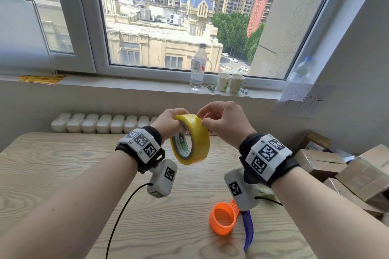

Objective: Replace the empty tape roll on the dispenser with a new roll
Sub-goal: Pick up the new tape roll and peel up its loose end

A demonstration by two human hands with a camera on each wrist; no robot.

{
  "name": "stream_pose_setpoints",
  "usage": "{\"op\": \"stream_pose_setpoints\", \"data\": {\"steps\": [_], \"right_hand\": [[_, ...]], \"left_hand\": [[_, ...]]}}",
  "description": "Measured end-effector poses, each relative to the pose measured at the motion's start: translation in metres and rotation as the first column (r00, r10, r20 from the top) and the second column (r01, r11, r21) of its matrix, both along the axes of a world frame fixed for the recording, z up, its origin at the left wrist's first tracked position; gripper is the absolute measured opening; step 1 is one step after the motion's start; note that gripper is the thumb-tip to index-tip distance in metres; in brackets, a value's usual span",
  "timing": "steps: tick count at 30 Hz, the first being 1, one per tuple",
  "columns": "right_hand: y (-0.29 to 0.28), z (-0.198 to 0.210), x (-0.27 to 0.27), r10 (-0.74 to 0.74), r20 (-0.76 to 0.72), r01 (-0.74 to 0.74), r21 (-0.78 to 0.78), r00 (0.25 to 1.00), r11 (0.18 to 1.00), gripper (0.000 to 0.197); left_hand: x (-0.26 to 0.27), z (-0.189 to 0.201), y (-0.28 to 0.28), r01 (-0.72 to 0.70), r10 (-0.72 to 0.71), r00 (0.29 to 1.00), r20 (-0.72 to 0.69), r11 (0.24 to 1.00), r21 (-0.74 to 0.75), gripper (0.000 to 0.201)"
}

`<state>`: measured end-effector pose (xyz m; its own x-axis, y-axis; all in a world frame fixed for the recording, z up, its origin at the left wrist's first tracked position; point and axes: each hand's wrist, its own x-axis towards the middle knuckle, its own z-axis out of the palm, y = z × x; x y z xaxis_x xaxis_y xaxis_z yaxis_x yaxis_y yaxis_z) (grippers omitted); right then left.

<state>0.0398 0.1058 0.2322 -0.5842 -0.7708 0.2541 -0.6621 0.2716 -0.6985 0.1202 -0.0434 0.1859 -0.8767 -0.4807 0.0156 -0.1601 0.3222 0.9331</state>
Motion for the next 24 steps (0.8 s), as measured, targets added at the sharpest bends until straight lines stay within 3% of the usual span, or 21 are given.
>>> {"op": "stream_pose_setpoints", "data": {"steps": [15, 19, 21, 24], "right_hand": [[-0.002, -0.003, 0.003, -0.04, -0.06, 0.039, -0.013, 0.997, 0.999, 0.011], [0.0, -0.006, 0.001, -0.044, -0.056, 0.044, -0.007, 0.997, 0.999, 0.012], [0.001, -0.006, 0.0, -0.031, -0.055, 0.032, 0.002, 0.998, 0.999, 0.023], [0.0, -0.005, 0.0, -0.01, -0.165, 0.02, 0.062, 0.986, 0.998, 0.026]], "left_hand": [[-0.002, 0.0, 0.003, -0.06, 0.059, 0.998, 0.012, 0.998, 0.019, 0.025], [-0.001, 0.004, 0.0, -0.061, 0.062, 0.998, 0.014, 0.997, -0.055, 0.026], [-0.001, 0.007, 0.0, -0.067, 0.069, 0.998, 0.014, 0.994, -0.085, 0.028], [-0.001, 0.011, 0.001, -0.097, 0.1, 0.995, 0.017, 0.987, -0.131, 0.028]]}}
